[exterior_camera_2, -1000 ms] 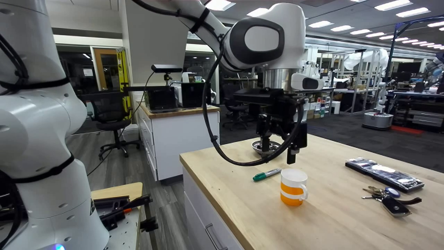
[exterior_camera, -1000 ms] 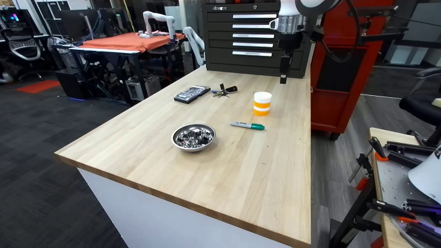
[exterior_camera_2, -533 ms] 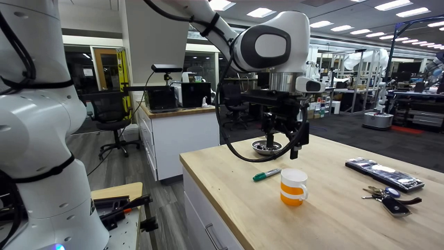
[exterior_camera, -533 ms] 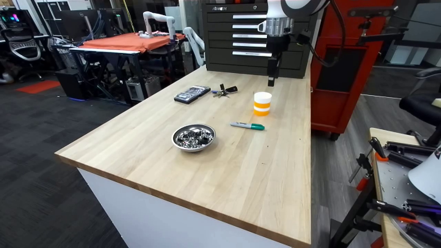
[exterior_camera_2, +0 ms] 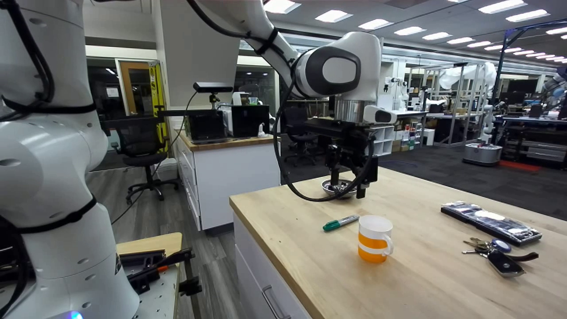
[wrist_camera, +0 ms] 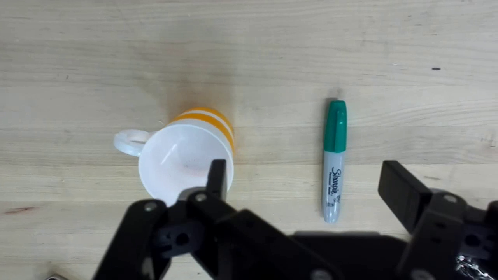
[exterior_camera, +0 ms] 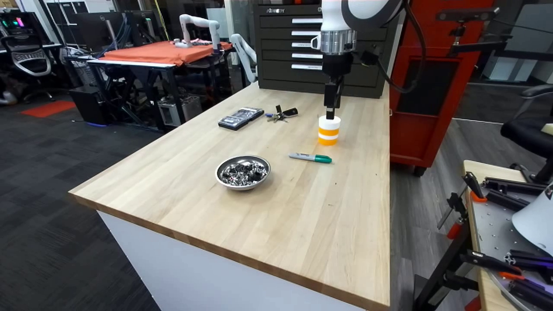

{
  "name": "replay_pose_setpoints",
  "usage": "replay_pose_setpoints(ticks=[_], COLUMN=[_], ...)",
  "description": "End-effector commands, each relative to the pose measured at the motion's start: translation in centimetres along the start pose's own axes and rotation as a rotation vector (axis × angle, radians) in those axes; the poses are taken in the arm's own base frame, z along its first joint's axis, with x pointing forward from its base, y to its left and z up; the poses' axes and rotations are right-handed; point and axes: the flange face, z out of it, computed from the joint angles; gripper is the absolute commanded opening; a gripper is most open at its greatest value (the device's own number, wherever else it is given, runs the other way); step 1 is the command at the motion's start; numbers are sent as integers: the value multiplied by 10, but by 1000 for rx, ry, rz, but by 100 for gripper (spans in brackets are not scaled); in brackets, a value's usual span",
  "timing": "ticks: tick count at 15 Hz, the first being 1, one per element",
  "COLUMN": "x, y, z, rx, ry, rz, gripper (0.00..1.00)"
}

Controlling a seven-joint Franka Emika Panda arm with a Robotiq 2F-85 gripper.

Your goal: Put the marker inside the cup

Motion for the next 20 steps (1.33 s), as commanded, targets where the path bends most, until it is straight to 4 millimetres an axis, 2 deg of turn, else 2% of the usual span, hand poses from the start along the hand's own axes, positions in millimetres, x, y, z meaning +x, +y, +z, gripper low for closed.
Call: replay_pose_setpoints(ticks=[1, 5, 10, 15, 20], x=[-2, -3, -5, -1, 4], y=[-21, -41, -57, -62, -59], z=[2, 15, 44, 70, 87], rx=[6, 3, 12, 3, 9], ry=[-12, -16, -30, 5, 21], rz=[22, 6, -22, -48, -49], gripper=[100, 100, 100, 100, 100])
